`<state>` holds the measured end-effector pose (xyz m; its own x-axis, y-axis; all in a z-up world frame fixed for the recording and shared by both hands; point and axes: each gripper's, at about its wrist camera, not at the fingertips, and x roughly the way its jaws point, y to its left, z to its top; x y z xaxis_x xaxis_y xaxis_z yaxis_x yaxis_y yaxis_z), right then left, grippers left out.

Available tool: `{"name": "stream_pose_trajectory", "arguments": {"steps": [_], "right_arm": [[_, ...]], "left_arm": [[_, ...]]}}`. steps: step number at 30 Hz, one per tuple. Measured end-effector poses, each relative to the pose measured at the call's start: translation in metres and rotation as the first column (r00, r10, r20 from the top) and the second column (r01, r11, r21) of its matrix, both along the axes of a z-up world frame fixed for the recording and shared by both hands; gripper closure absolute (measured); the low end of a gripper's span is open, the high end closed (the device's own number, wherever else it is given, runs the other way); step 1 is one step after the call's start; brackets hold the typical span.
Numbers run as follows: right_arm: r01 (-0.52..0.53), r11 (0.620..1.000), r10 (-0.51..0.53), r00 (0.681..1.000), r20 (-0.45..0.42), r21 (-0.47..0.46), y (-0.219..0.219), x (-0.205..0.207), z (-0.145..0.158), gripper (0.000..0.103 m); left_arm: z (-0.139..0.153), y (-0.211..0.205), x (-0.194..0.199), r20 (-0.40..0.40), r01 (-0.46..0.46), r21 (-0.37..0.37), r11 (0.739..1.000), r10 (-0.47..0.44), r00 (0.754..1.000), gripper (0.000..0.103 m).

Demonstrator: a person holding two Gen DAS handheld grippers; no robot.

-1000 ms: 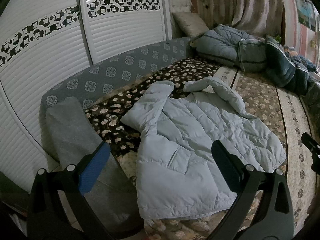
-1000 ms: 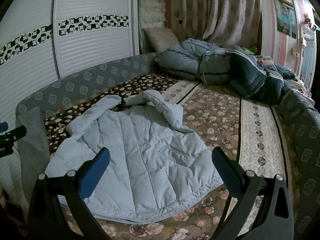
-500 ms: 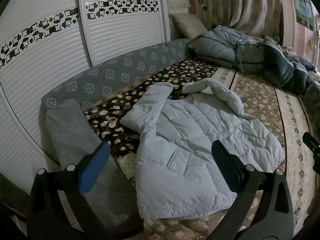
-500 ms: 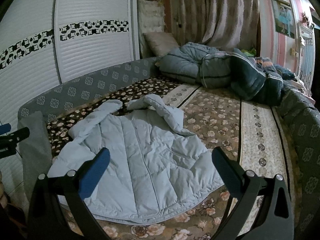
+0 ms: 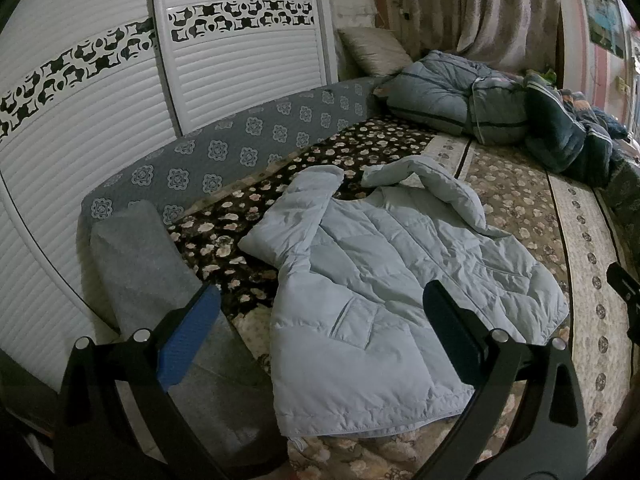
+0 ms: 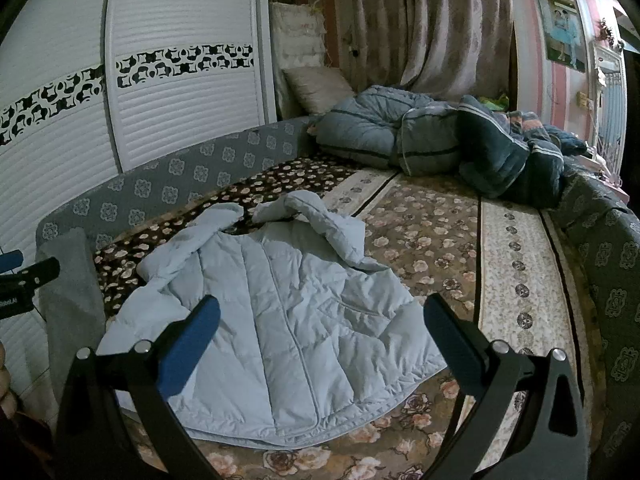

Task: Fold large clothes
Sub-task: 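Lower both grippers toward the jacket's sleeves and hem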

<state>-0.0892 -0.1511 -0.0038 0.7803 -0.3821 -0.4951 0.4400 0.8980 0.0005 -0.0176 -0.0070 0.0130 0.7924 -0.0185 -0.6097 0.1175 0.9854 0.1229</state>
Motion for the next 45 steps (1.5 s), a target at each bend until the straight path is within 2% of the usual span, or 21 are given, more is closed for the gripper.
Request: {"name": "stream_pose_trajectory", "arguments": {"steps": [13, 17, 20, 24, 27, 30, 33, 35, 38, 39, 41, 45], "right_arm": [[0.011, 1.000, -0.011, 1.000, -0.004, -0.010, -0.001, 0.000, 0.000, 0.002], [0.012, 1.000, -0.012, 1.000, -0.004, -0.016, -0.003, 0.001, 0.001, 0.002], [0.008, 0.999, -0.007, 1.000, 0.022, -0.046, -0.003, -0.001, 0.006, 0.002], [-0.008, 0.997, 0.013, 0.998, 0.069, -0.081, -0.002, -0.005, 0.012, 0.002], [-0.021, 0.992, 0.031, 0.996, 0.081, -0.123, 0.002, -0.005, 0.018, 0.002], [-0.033, 0.987, 0.046, 0.996, 0.080, -0.155, 0.008, -0.004, 0.022, 0.002], [-0.041, 0.983, 0.053, 0.997, 0.060, -0.177, 0.008, 0.000, 0.020, 0.002], [-0.034, 0.981, 0.040, 0.999, 0.028, -0.193, 0.009, 0.004, 0.017, 0.002], [-0.009, 0.972, 0.014, 1.000, 0.018, -0.236, 0.013, 0.004, 0.017, 0.002], [0.013, 0.966, -0.004, 0.999, 0.034, -0.259, 0.013, 0.001, 0.018, 0.002], [0.038, 0.960, -0.029, 0.999, 0.037, -0.276, 0.012, 0.003, 0.018, 0.002], [0.019, 0.970, -0.022, 1.000, -0.009, -0.244, 0.001, 0.014, 0.014, 0.002]], "left_arm": [[0.000, -0.001, -0.001, 0.000, 0.001, -0.002, 1.000, -0.001, 1.000, 0.003], [0.002, 0.001, -0.002, 0.022, -0.002, 0.004, 1.000, 0.002, 1.000, 0.003], [0.007, 0.006, -0.003, 0.051, 0.007, -0.017, 1.000, -0.006, 0.999, 0.003], [0.007, 0.009, 0.000, 0.038, 0.014, -0.017, 1.000, -0.014, 0.999, 0.003], [0.009, 0.015, -0.002, 0.078, -0.041, -0.002, 0.999, 0.041, 0.996, 0.003], [0.018, 0.022, -0.006, 0.131, -0.047, -0.040, 0.998, 0.052, 0.990, 0.003], [0.021, 0.025, -0.004, 0.152, -0.033, -0.043, 0.999, 0.040, 0.988, 0.003], [0.017, 0.026, 0.000, 0.141, -0.027, -0.054, 0.998, 0.035, 0.989, 0.003], [0.011, 0.034, 0.003, 0.095, 0.039, -0.155, 0.987, -0.025, 0.995, 0.003], [0.009, 0.037, 0.004, 0.085, 0.040, -0.167, 0.985, -0.026, 0.996, 0.003], [0.007, 0.036, 0.007, 0.078, 0.041, -0.134, 0.990, -0.031, 0.997, 0.003], [0.003, 0.027, 0.025, 0.081, 0.001, 0.039, 0.999, -0.004, 0.997, 0.003]]}}
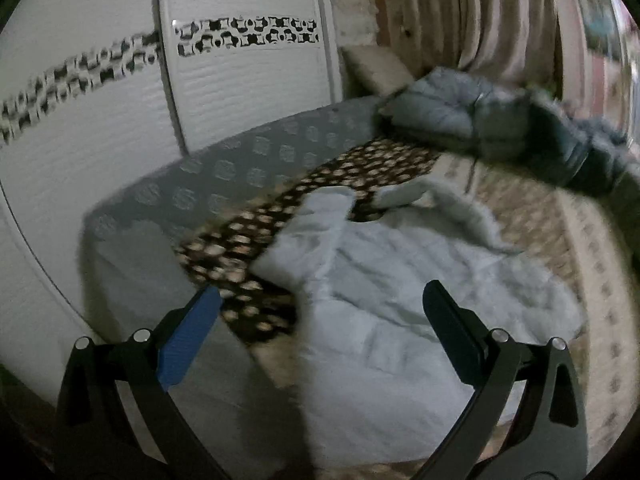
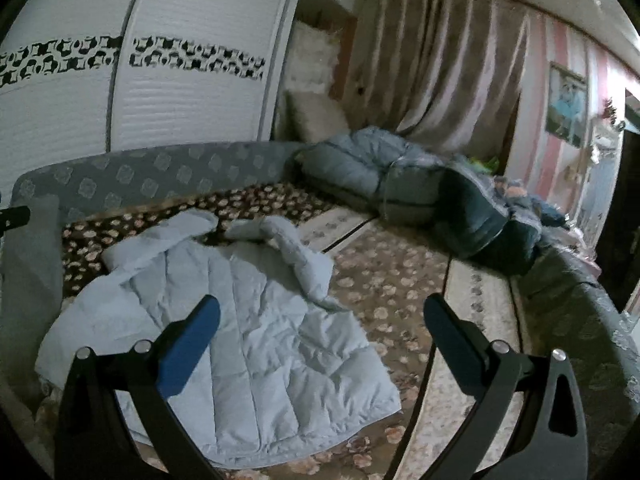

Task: Fold large clothes
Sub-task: 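Lower both grippers toward the jacket's sleeves and hem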

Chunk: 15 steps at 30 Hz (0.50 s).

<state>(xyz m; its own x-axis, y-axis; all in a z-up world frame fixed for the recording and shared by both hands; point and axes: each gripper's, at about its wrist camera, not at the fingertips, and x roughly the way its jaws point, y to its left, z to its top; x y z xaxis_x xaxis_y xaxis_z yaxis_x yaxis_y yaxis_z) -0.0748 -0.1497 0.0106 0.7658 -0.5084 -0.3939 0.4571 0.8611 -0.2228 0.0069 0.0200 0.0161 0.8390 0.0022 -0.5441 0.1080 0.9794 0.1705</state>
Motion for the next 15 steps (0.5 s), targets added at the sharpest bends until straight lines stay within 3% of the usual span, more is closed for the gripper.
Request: {"name": "stream_pose_trajectory", "arguments": {"steps": [3, 6, 9, 15], "right_arm": [[0.001, 0.999, 0.000, 0.999, -0.040, 0.034, -0.011, 0.020, -0.007, 0.002], [-0.016, 0.996, 0.023, 0.997, -0.080, 0.085, -0.022, 0.044, -0.016, 0.002], [-0.040, 0.993, 0.053, 0.992, -0.113, 0.113, -0.029, 0.073, -0.028, 0.002], [-0.063, 0.984, 0.093, 0.980, -0.178, 0.164, -0.044, 0.139, -0.051, 0.002]], "left_arm": [[0.000, 0.005, 0.013, 0.015, -0.010, -0.001, 1.000, 0.010, 1.000, 0.003], [-0.004, 0.011, 0.034, -0.016, -0.010, -0.023, 1.000, 0.010, 1.000, 0.003], [-0.015, 0.013, 0.065, -0.031, -0.045, -0.002, 0.999, 0.045, 0.999, 0.003], [-0.033, 0.012, 0.124, -0.086, -0.027, 0.002, 1.000, 0.027, 0.996, 0.003]]}}
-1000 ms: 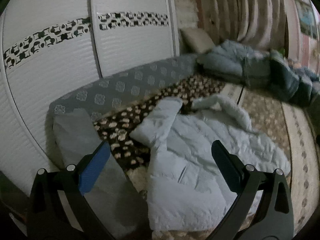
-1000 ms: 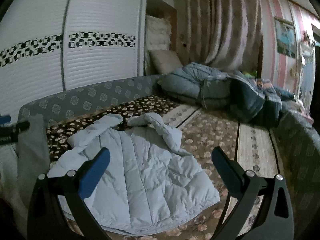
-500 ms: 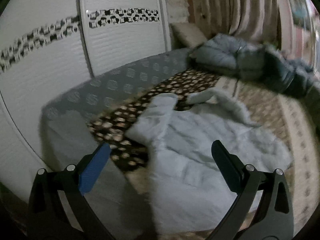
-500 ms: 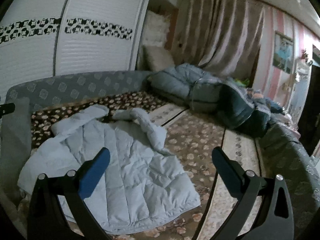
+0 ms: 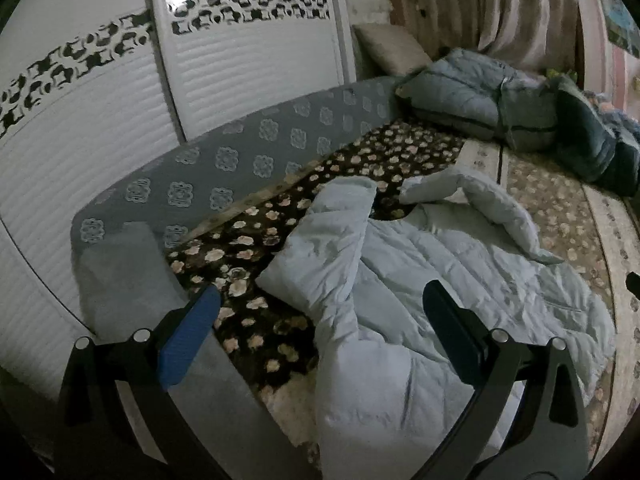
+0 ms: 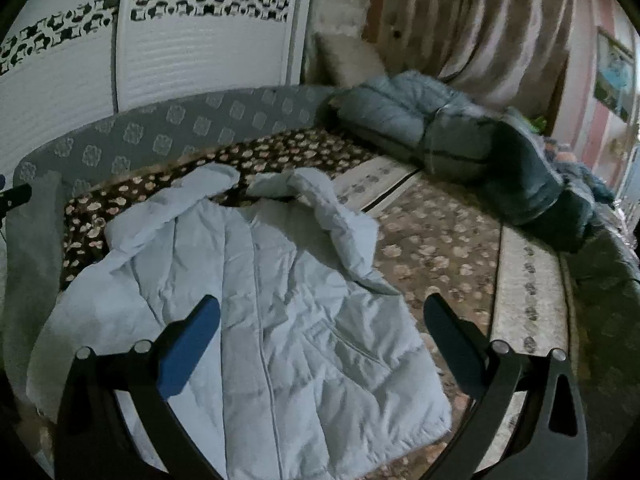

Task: Fold large clothes

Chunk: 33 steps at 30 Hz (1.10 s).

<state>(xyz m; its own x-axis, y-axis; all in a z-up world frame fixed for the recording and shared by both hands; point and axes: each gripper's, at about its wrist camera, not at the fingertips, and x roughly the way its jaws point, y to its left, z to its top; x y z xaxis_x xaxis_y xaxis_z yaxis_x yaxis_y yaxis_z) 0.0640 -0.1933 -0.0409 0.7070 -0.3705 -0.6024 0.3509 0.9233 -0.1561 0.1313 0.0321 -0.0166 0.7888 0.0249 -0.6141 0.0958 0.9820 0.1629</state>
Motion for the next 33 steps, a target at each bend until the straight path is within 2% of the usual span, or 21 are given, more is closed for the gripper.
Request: {"name": "stream_pose_trajectory", "arguments": {"steps": [3, 7, 10, 16, 19, 24, 25, 29, 33], "right_arm": [[-0.018, 1.000, 0.018, 1.000, -0.026, -0.004, -0.004, 0.028, -0.008, 0.002], [-0.031, 0.999, 0.030, 0.998, -0.053, -0.009, -0.013, 0.068, -0.017, 0.002], [-0.056, 0.998, 0.057, 0.996, -0.066, 0.018, -0.024, 0.109, -0.026, 0.002], [-0.091, 0.995, 0.094, 0.988, -0.120, 0.027, -0.041, 0.194, -0.058, 0.002], [-0.113, 0.994, 0.109, 0.981, -0.161, -0.012, -0.046, 0.238, -0.075, 0.002], [-0.151, 0.987, 0.136, 0.961, -0.239, -0.048, -0.062, 0.307, -0.101, 0.002], [-0.138, 0.989, 0.119, 0.961, -0.249, -0.061, -0.069, 0.321, -0.106, 0.002], [-0.087, 0.995, 0.072, 0.962, -0.264, -0.043, -0.098, 0.362, -0.115, 0.002], [-0.087, 0.995, 0.069, 0.942, -0.329, -0.040, -0.112, 0.398, -0.133, 0.004]], "left_arm": [[-0.011, -0.006, 0.027, -0.030, 0.015, 0.020, 1.000, -0.014, 0.999, 0.003], [-0.040, -0.009, 0.077, -0.117, 0.047, -0.006, 0.999, -0.048, 0.992, 0.003], [-0.065, -0.015, 0.114, -0.177, 0.057, 0.005, 0.998, -0.055, 0.983, 0.003], [-0.126, -0.031, 0.184, -0.292, 0.075, 0.067, 0.995, -0.053, 0.955, 0.003], [-0.148, -0.035, 0.209, -0.329, 0.074, 0.086, 0.994, -0.042, 0.943, 0.003], [-0.178, -0.037, 0.253, -0.416, 0.062, 0.082, 0.995, -0.022, 0.909, 0.003], [-0.185, -0.037, 0.263, -0.435, 0.055, 0.088, 0.995, -0.012, 0.900, 0.003], [-0.202, -0.039, 0.296, -0.456, 0.032, 0.111, 0.993, 0.023, 0.890, 0.005], [-0.220, -0.050, 0.318, -0.498, 0.034, 0.128, 0.991, 0.035, 0.866, 0.010]]}}
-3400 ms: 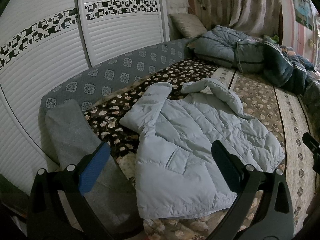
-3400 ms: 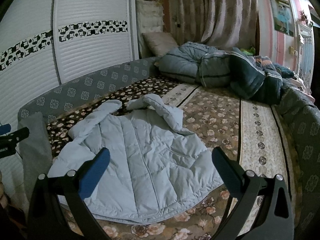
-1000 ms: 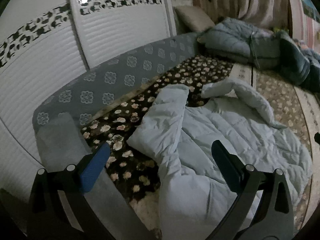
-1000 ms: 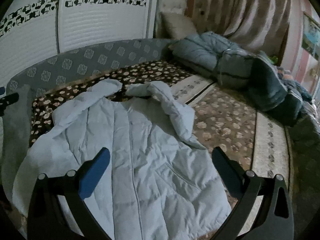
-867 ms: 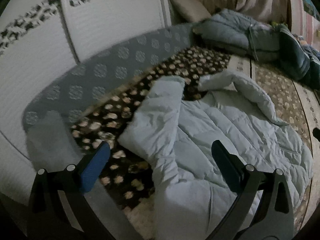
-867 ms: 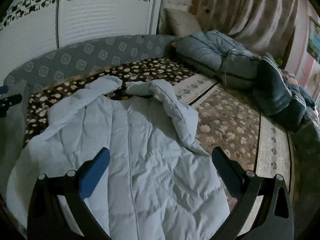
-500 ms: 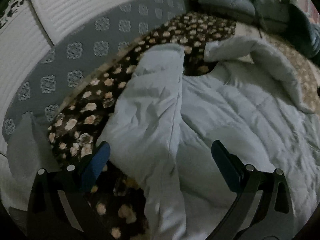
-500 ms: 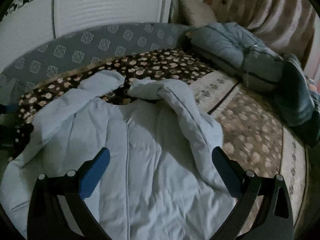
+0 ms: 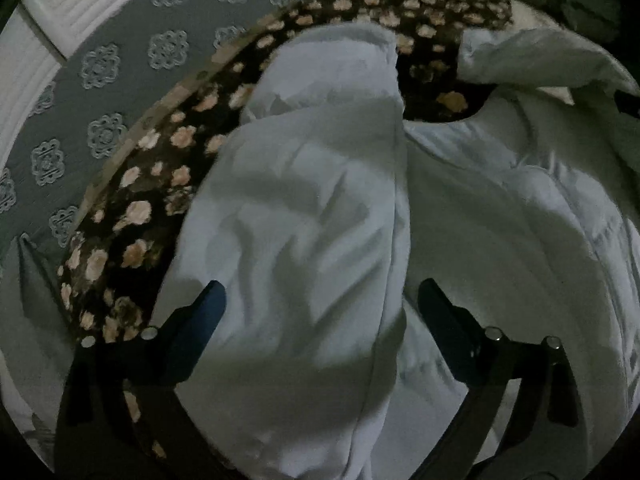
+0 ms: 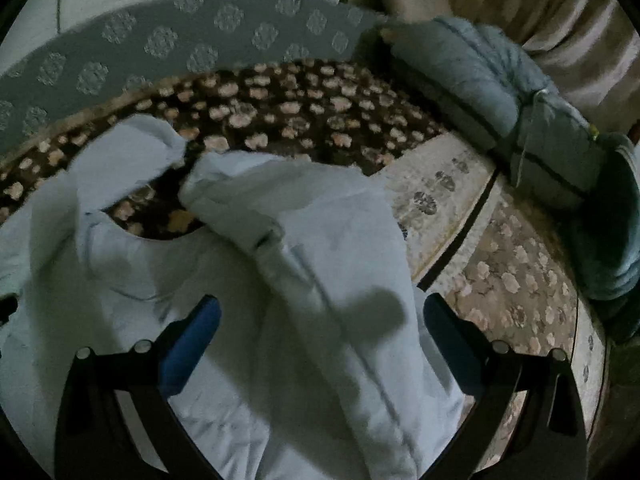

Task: Fold large clothes

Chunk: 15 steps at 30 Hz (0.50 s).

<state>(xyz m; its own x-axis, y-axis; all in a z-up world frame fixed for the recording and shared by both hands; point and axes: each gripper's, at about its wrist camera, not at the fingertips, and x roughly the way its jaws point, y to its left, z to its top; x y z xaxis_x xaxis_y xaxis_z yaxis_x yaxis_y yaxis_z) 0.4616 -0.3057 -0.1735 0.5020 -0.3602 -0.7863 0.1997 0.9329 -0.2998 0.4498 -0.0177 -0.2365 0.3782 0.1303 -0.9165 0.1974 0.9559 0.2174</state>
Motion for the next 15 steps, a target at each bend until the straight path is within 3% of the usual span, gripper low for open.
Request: {"name": "stream_pose_trajectory", "arguments": {"steps": [2, 4, 5, 6, 8, 9, 12, 15], "right_arm": [[-0.004, 1.000, 0.004, 1.000, -0.030, 0.004, -0.005, 0.014, -0.012, 0.017], [0.009, 0.999, -0.006, 0.998, -0.067, 0.041, -0.011, 0.022, -0.024, 0.053], [0.015, 0.997, -0.008, 0.996, -0.086, 0.072, -0.015, 0.024, -0.032, 0.060], [0.011, 0.995, -0.002, 0.996, -0.094, 0.099, -0.017, 0.023, -0.038, 0.063], [-0.003, 0.996, 0.011, 0.996, -0.087, 0.093, -0.015, 0.019, -0.043, 0.074], [-0.006, 0.994, 0.013, 0.998, -0.061, 0.106, -0.014, 0.013, -0.040, 0.079], [-0.032, 0.987, 0.030, 0.999, 0.010, 0.155, -0.008, -0.013, -0.028, 0.083], [-0.088, 0.976, 0.085, 0.996, 0.024, 0.199, 0.002, -0.042, -0.027, 0.083]], "left_arm": [[-0.019, -0.005, 0.017, -0.076, -0.010, 0.037, 0.999, 0.013, 0.997, 0.025], [-0.030, -0.004, 0.028, -0.085, -0.044, 0.106, 0.993, 0.053, 0.995, 0.033], [-0.030, -0.001, 0.032, -0.077, -0.066, 0.103, 0.992, 0.074, 0.994, 0.043], [-0.028, 0.003, 0.035, -0.076, -0.084, 0.087, 0.993, 0.091, 0.993, 0.047], [-0.019, 0.017, 0.039, -0.064, -0.134, 0.076, 0.988, 0.139, 0.988, 0.077], [-0.013, 0.026, 0.037, -0.051, -0.157, 0.084, 0.984, 0.162, 0.985, 0.082], [0.006, 0.058, 0.027, 0.008, -0.241, 0.120, 0.963, 0.242, 0.970, 0.088], [0.026, 0.108, 0.004, 0.059, -0.331, 0.126, 0.935, 0.326, 0.943, 0.088]]}}
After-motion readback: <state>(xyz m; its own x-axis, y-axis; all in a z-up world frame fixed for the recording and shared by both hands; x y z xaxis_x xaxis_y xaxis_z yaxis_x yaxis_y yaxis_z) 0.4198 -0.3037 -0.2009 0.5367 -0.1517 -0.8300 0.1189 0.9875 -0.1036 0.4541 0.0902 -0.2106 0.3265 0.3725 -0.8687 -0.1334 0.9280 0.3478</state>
